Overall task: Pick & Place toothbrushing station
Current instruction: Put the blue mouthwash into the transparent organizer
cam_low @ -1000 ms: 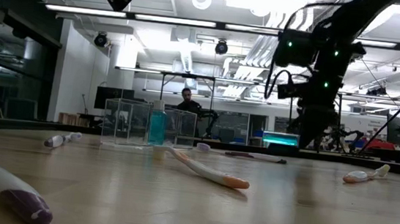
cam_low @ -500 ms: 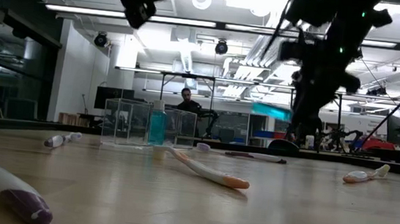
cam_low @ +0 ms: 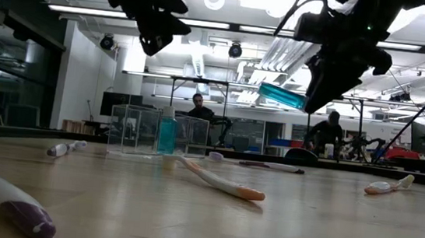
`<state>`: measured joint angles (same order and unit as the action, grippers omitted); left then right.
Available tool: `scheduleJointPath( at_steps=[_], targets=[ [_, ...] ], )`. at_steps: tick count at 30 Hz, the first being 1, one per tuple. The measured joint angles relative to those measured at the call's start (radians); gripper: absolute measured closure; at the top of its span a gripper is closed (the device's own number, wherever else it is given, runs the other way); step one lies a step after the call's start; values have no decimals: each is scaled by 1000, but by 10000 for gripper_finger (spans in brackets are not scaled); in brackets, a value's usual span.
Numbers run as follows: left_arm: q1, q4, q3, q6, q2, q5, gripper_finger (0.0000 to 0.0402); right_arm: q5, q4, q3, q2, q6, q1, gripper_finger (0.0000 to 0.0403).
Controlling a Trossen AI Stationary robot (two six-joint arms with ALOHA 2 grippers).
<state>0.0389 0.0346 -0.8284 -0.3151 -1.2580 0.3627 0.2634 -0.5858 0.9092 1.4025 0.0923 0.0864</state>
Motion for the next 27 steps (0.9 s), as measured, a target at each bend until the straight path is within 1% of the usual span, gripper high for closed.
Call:
scheduleJointPath(
  at_steps=[6,10,11,14,16,25,27],
  targets=[
    [-4,-52,0,0,-1,6,259,0,-8,0,0,1,9,313],
    [-4,-65,0,-65,-1,-1,259,0,-10,0,0,-7,33,313],
    [-4,-65,0,-77,-1,-17,259,0,-11,0,0,-8,41,313],
    [-4,-66,0,-110,-1,-108,259,2,-10,0,0,-7,71,313],
    [-3,-68,0,-121,-1,-134,259,18,-10,0,0,0,89,313],
    [-4,-70,0,-189,-1,-118,259,34,-10,1,0,9,113,313],
    [-4,-70,0,-238,-1,-115,259,34,-10,1,0,4,113,313]
  ],
)
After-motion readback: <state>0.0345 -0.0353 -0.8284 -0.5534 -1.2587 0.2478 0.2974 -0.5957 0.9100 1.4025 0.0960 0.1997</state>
